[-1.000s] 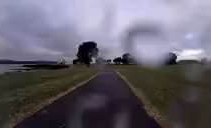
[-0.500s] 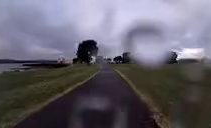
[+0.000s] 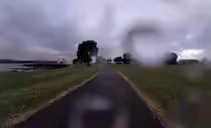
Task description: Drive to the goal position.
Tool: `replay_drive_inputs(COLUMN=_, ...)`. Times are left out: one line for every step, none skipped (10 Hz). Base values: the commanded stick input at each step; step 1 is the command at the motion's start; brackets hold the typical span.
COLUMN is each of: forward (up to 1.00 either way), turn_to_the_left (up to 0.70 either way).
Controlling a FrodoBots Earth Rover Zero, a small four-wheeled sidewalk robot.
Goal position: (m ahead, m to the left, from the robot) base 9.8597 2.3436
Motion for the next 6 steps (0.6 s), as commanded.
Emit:
replay_drive_inputs(forward=0.70, turn_to_the_left=0.00)
replay_drive_inputs(forward=0.70, turn_to_the_left=0.00)
replay_drive_inputs(forward=0.70, turn_to_the_left=0.00)
replay_drive_inputs(forward=0.70, turn_to_the_left=0.00)
replay_drive_inputs(forward=0.70, turn_to_the_left=0.00)
replay_drive_inputs(forward=0.70, turn_to_the_left=0.00)
